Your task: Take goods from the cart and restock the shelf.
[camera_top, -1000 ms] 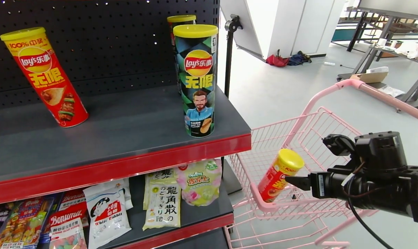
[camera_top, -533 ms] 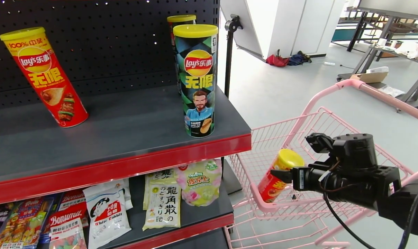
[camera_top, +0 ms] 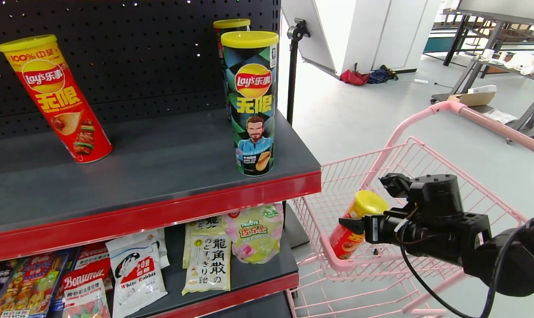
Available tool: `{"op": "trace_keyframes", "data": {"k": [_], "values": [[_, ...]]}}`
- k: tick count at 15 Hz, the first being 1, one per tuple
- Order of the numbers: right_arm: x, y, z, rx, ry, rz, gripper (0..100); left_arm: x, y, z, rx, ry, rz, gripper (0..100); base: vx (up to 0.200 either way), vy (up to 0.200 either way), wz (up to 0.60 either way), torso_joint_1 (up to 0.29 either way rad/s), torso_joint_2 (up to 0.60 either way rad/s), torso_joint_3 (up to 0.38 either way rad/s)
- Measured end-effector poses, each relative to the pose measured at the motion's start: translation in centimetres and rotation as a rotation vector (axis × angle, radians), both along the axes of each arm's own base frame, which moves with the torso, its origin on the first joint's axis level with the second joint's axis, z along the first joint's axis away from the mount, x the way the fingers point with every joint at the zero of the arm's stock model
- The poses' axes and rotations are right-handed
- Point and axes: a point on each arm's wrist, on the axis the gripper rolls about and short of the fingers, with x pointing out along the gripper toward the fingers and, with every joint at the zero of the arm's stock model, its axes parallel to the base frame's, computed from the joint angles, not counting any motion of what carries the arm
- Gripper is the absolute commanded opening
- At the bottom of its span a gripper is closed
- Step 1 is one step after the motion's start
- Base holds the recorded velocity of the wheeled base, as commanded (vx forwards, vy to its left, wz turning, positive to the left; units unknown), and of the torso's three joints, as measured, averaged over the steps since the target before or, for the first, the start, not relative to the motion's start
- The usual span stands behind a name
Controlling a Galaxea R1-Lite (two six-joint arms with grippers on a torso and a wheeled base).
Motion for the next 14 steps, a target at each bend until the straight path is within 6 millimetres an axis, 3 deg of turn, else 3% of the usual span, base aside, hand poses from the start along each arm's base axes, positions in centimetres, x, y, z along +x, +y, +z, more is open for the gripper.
{"op": "trace_keyframes", "data": {"k": [7,8,14], "values": [[1.7,0.7,-0.3,0.008,-0.011,-0.003,100,0.0,0.0,0.0,0.0,0.0,0.002,100,0.0,0.0,0.0,0.0,0.0,0.0],[2.0,0.8,-0.4,0.008,-0.009,-0.003,0,0.0,0.0,0.0,0.0,0.0,0.002,100,0.0,0.0,0.0,0.0,0.0,0.0],[2.4,1.0,-1.0,0.014,-0.001,-0.008,0,0.0,0.0,0.0,0.0,0.0,0.001,100,0.0,0.0,0.0,0.0,0.0,0.0]]}}
